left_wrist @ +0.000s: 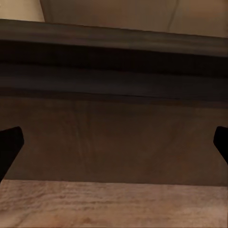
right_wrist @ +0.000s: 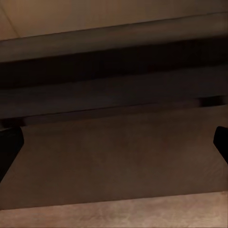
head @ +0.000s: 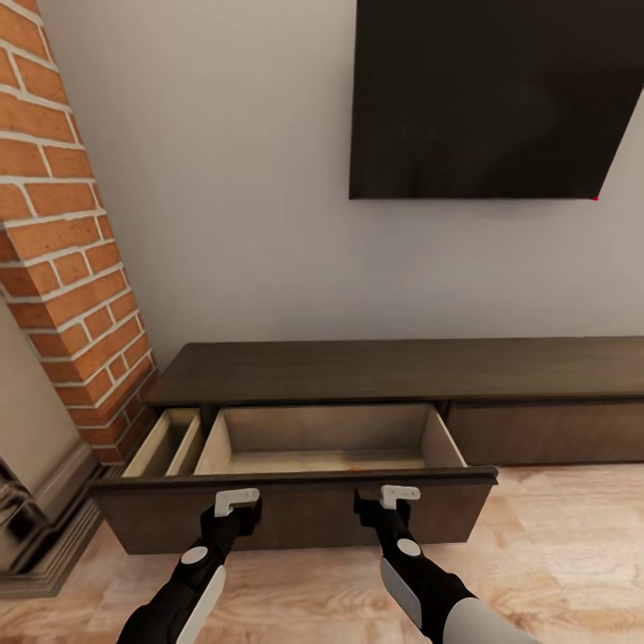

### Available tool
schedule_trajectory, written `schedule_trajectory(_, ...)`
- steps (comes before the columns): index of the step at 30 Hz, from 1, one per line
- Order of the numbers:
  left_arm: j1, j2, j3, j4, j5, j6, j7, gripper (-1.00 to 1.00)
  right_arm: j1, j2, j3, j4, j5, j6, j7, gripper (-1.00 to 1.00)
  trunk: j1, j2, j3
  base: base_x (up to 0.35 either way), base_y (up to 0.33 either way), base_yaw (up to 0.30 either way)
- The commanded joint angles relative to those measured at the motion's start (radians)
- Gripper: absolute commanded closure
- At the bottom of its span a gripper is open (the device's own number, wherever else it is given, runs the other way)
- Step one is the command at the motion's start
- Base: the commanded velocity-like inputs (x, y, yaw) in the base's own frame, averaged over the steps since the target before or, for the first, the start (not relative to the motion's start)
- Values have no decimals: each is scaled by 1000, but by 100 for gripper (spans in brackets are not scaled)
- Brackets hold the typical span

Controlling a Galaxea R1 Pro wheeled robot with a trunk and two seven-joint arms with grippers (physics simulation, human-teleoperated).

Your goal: Place each of the two pumpkins and all three candles from the living room inside a cabinet in the living room (use any cabinet), then make sure every cabinet is closed, and position the cauldron so it is next to a table in the living room.

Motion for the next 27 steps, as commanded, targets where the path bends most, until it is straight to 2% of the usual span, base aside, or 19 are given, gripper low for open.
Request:
schedule_trajectory(1,0,0,0,0,0,0,0,-100,-1,0,-3,-2,8,-2,0,-100,0,0,0,239,0,0)
schedule_trajectory(27,0,1,-3,0,-1,-1,0,-100,-1,2,-3,-2,8,-4,0,-100,0,0,0,297,0,0)
